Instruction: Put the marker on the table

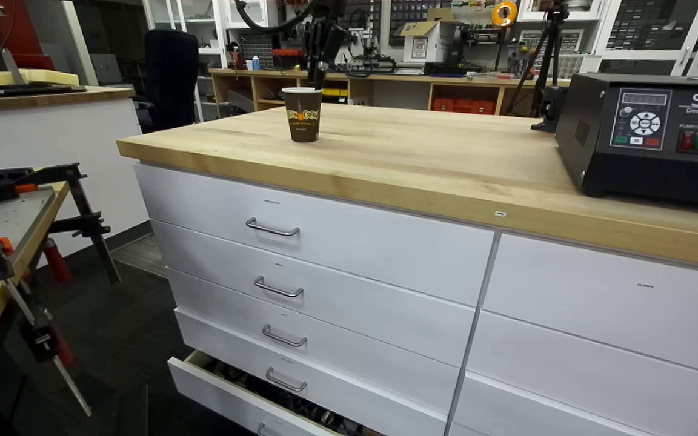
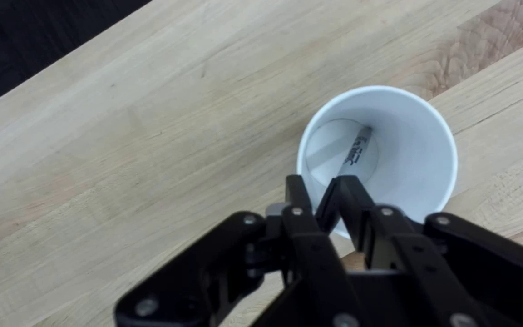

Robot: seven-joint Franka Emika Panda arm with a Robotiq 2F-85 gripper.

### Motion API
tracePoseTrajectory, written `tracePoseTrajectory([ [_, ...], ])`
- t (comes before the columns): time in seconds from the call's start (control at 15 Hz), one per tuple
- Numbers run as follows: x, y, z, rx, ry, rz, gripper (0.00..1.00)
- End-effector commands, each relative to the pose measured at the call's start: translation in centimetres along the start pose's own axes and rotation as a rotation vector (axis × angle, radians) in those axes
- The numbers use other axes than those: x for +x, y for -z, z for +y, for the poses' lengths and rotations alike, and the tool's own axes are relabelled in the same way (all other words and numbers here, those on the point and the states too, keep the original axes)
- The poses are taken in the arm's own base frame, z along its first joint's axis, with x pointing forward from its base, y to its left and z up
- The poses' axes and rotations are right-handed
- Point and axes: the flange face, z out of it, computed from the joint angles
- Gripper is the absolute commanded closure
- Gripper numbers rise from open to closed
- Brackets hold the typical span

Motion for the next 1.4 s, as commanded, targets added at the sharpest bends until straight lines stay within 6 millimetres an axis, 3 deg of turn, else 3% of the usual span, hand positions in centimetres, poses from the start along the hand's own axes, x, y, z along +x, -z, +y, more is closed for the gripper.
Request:
tracePoseTrajectory([
  [0.0,-0.01,0.85,-0.01,-0.015,0.007,-0.01,0.43],
  [0.2,0.22,0.84,-0.1,-0.015,0.005,0.002,0.24],
  [0.27,0.27,0.82,-0.17,-0.013,0.007,0.003,0.67],
  [0.4,0.33,0.76,-0.33,-0.014,0.01,0.006,0.64],
  [0.73,0.46,0.6,-0.53,-0.013,0.01,0.011,0.97],
  [0.87,0.49,0.51,-0.61,-0.013,0.011,0.009,1.0],
  [0.93,0.53,0.44,-0.65,-0.013,0.011,0.006,0.66],
  [1.07,0.57,0.36,-0.73,-0.014,0.012,0.005,0.69],
  [1.33,0.71,0.1,-0.96,-0.011,0.015,0.001,0.45],
])
